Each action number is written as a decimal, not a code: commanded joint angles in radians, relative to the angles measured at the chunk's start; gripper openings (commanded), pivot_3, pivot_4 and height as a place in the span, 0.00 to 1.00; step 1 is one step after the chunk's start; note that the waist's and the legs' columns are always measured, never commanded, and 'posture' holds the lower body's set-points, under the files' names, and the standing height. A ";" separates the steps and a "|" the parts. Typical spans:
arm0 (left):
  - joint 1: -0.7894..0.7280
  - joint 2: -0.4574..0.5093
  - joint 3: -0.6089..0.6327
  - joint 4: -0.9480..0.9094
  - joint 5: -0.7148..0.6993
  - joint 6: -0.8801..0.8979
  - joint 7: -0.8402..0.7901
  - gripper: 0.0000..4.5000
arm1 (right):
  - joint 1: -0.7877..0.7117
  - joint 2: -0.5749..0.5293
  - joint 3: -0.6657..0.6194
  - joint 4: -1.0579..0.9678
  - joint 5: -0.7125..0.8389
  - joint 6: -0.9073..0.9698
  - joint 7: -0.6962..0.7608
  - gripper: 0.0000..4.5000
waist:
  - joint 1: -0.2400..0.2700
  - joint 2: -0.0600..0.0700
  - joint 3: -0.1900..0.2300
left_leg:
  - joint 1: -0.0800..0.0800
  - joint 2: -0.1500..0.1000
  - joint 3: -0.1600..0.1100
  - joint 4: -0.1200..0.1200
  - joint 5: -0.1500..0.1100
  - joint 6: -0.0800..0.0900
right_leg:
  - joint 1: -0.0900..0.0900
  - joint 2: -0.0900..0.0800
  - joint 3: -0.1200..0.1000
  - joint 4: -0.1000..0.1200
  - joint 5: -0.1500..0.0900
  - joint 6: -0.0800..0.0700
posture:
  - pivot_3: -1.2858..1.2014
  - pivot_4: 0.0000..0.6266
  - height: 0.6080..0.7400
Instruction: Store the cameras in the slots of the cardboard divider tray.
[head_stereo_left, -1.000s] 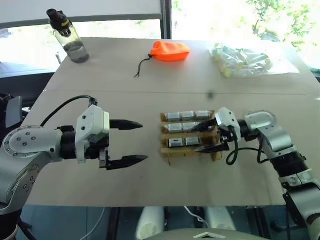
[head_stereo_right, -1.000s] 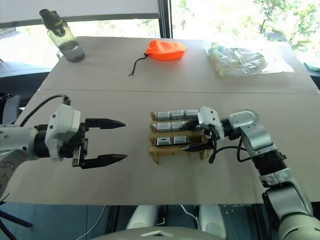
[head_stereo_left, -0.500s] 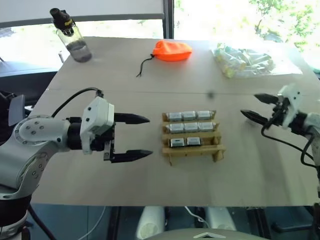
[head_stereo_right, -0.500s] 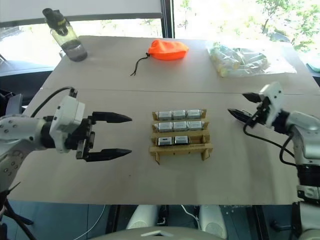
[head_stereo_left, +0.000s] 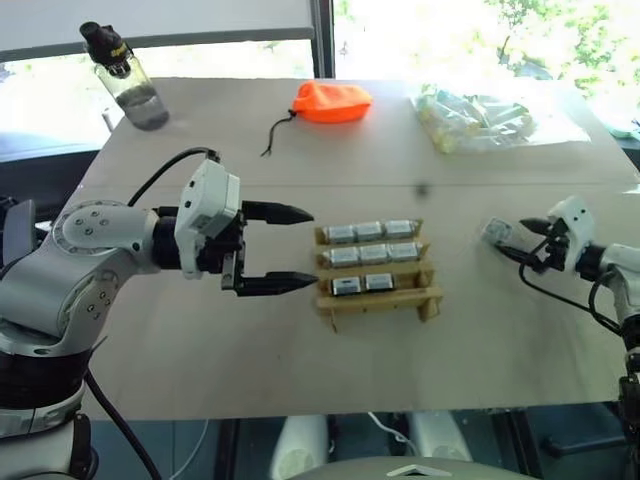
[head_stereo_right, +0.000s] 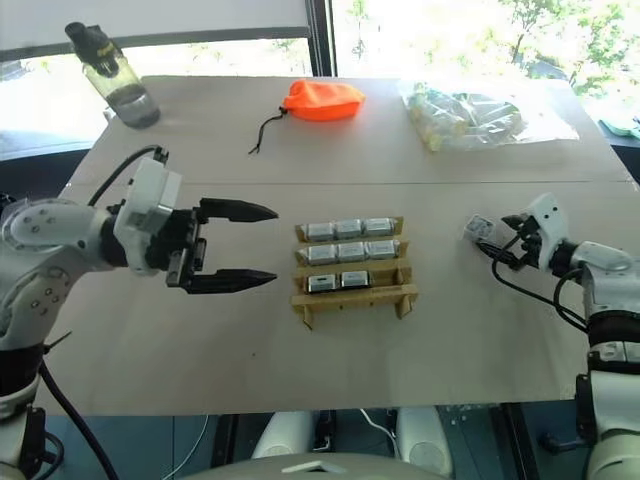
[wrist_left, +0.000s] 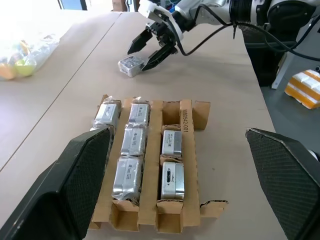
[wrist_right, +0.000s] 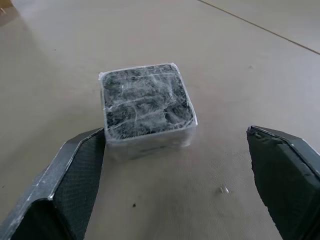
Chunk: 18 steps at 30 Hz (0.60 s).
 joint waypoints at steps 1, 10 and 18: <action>-0.007 0.002 0.027 -0.033 -0.037 0.020 0.013 1.00 | -0.044 -0.006 0.007 0.072 -0.020 -0.053 0.026 0.99 | 0.001 0.000 0.000 | 0.000 0.000 0.000 0.000 0.000 0.000 | 0.000 0.000 0.000 0.000 0.000 0.000 | 0.52 0.24 0.89; 0.021 0.012 0.047 -0.049 -0.054 0.043 0.026 1.00 | -0.088 0.003 -0.013 0.164 -0.006 -0.152 0.086 0.59 | 0.000 0.000 0.000 | 0.000 0.000 0.000 0.001 0.000 -0.001 | 0.000 -0.001 0.000 0.000 0.000 0.000 | 0.52 0.24 0.89; -0.066 -0.064 -0.031 -0.020 -0.078 0.091 0.077 1.00 | 0.010 0.023 0.001 -0.202 0.026 -0.201 0.104 0.42 | 0.004 0.001 0.000 | 0.000 0.000 -0.001 0.001 0.001 -0.001 | 0.000 -0.001 0.000 0.000 0.000 0.000 | 0.52 0.24 0.89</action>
